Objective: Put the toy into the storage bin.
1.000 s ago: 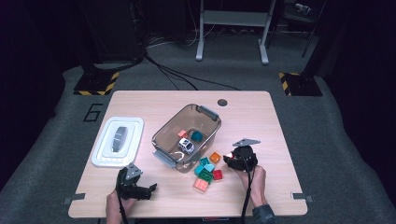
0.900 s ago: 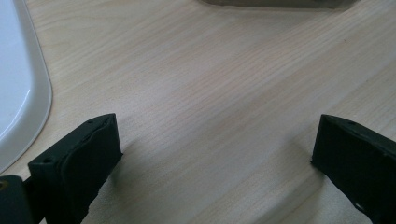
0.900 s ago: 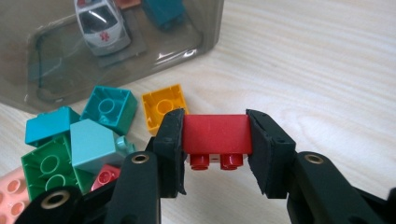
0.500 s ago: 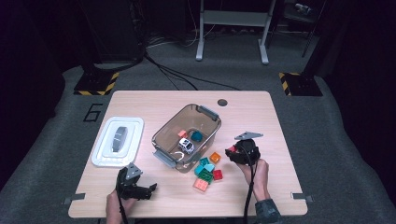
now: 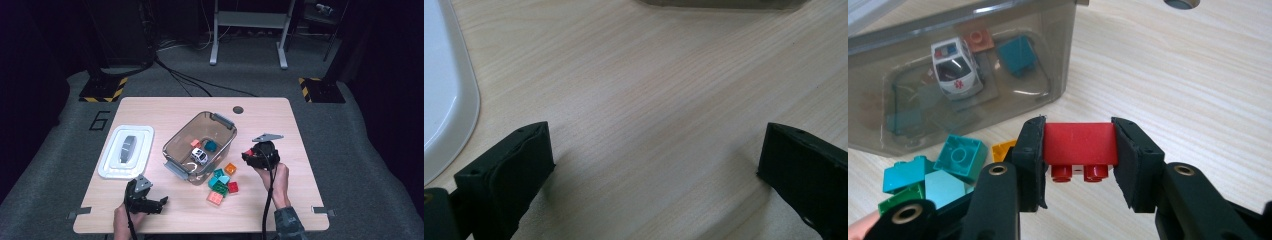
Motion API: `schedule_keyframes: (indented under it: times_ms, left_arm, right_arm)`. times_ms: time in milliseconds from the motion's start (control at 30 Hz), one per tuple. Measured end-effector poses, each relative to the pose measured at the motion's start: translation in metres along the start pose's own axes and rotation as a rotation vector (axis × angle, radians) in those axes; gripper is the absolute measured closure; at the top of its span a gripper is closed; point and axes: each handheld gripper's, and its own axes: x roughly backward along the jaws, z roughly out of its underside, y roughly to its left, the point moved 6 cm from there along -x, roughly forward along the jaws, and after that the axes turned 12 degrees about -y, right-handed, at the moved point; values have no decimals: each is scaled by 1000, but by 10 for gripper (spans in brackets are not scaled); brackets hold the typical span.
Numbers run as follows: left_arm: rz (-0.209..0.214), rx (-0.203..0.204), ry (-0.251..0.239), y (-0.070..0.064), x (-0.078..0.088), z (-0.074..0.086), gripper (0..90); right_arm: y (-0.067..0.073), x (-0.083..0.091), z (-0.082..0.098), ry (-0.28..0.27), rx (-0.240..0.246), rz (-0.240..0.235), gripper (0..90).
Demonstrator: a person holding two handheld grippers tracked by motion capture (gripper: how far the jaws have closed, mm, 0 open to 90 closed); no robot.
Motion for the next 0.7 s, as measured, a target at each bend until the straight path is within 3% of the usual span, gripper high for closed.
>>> schedule_keyframes:
  times_ms: [167, 200, 233, 700]
  left_arm:
    - [1, 0, 2, 0, 0, 0, 9]
    - [0, 0, 0, 0, 0, 0, 9]
    - [0, 0, 0, 0, 0, 0, 9]
    - [0, 0, 0, 0, 0, 0, 9]
  right_arm:
    - [-3, 0, -8, -13, 8, -2, 588]
    - [-2, 0, -11, -16, -15, 2, 588]
    - [-4, 0, -11, -11, 5, -6, 588]
    - [-7, 3, -38, -39, 2, 7, 588]
